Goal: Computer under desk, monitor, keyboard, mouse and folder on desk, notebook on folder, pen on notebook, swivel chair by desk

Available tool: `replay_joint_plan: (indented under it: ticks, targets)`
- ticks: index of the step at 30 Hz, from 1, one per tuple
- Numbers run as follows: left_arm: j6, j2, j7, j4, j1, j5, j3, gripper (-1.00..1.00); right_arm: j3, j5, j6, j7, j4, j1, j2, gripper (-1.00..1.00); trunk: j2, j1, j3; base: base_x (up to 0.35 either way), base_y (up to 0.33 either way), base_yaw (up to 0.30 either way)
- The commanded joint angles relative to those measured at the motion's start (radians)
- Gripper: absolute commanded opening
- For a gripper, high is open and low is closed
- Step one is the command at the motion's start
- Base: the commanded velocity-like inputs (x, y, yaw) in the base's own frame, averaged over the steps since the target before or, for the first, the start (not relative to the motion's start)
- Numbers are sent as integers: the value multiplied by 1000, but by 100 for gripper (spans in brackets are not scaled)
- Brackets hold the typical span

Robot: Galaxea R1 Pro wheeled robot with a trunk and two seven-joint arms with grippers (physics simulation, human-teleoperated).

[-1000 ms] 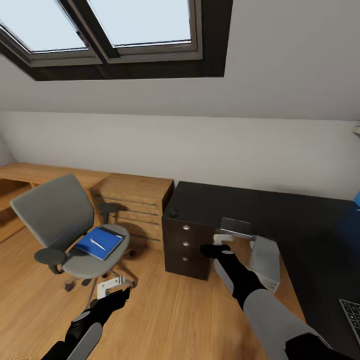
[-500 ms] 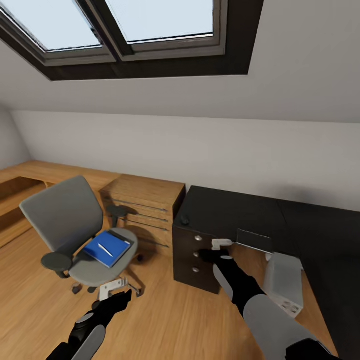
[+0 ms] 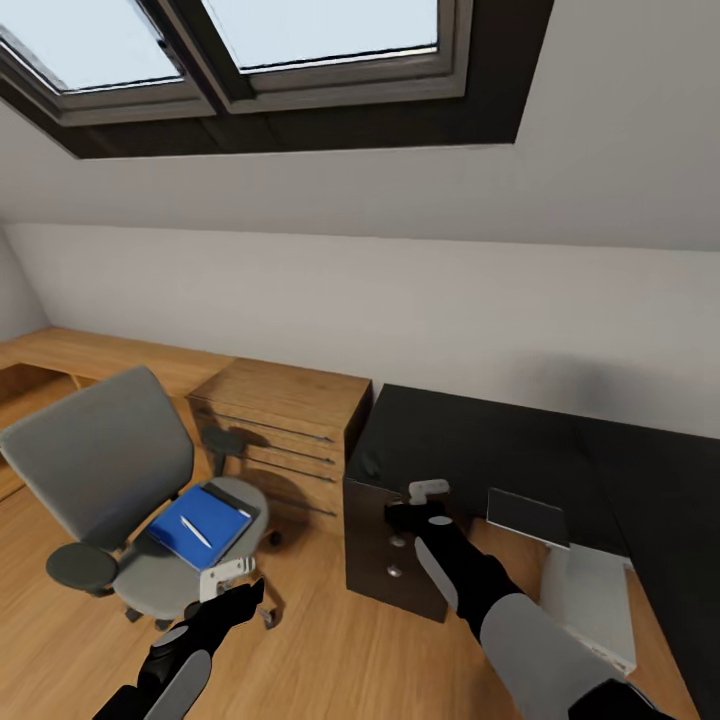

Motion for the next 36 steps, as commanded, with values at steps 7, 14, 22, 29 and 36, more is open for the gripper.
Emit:
replay_joint_plan:
  ticks: [7,14,22,29,36]
  targets:
    - [4,1,9,-2,-1,8,-1,100,9,-11,-8,-10,-2,-1,15,100,-2,1,-2,328,0,56]
    - [5,1,9,-2,-1,7,-2,100,7,-9,-12,-6,-2,1,17,100,-2,1,-3,329,0,258]
    - [5,1,9,-2,-1,6,-3,100,6,-5,-13,-5,-1,1,13,100,-2,1,-5,329,0,142]
    - [3,1,9,-2,-1,5,-3,100,6,0,-16,-6,5,1,10,100,-2,1,-5,330,0,7]
    - [2,2,9,-26,-1,5,-2,100,5,2,-43,-6,74,0,5,100,-2,1,-5,186,0,0]
